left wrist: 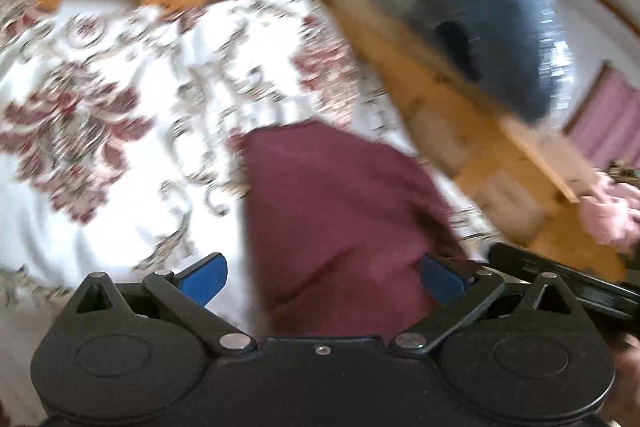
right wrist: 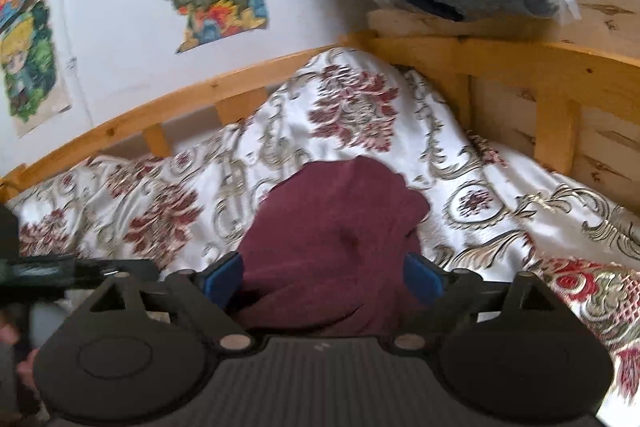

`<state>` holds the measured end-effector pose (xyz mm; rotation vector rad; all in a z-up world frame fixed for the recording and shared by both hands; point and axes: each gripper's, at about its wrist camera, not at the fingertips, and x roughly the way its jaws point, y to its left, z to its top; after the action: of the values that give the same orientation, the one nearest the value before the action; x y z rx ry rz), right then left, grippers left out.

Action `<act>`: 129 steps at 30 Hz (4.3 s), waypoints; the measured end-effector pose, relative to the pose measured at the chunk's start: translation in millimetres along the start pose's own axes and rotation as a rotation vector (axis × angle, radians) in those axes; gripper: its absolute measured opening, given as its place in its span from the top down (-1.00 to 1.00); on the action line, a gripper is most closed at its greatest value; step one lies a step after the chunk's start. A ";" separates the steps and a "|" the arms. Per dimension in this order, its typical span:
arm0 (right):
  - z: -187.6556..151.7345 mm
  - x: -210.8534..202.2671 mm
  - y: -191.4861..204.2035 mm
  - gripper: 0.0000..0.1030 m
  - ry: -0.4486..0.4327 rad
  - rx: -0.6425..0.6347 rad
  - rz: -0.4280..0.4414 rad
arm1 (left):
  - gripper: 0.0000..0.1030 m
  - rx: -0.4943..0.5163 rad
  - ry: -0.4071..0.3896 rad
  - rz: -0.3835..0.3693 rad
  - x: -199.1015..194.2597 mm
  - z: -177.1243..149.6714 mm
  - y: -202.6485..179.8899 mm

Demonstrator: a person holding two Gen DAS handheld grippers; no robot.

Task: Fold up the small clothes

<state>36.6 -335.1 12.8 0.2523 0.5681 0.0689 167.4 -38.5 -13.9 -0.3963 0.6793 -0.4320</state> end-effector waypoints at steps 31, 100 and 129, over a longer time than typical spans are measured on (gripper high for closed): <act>40.3 74.8 -59.6 0.30 0.019 0.100 -0.041 | -0.99 0.019 0.193 -0.018 40.6 -43.0 8.3; 42.7 173.6 -92.3 -0.15 0.165 0.200 0.124 | -0.99 -0.006 0.214 -0.192 52.7 -50.5 13.8; 45.0 167.0 -50.5 0.31 0.131 -0.019 0.037 | -0.89 0.014 0.252 -0.267 57.2 -50.3 10.2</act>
<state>201.2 -371.4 -50.9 0.2411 0.6924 0.1269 176.1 -69.1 -83.8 -0.4247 0.8710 -0.7481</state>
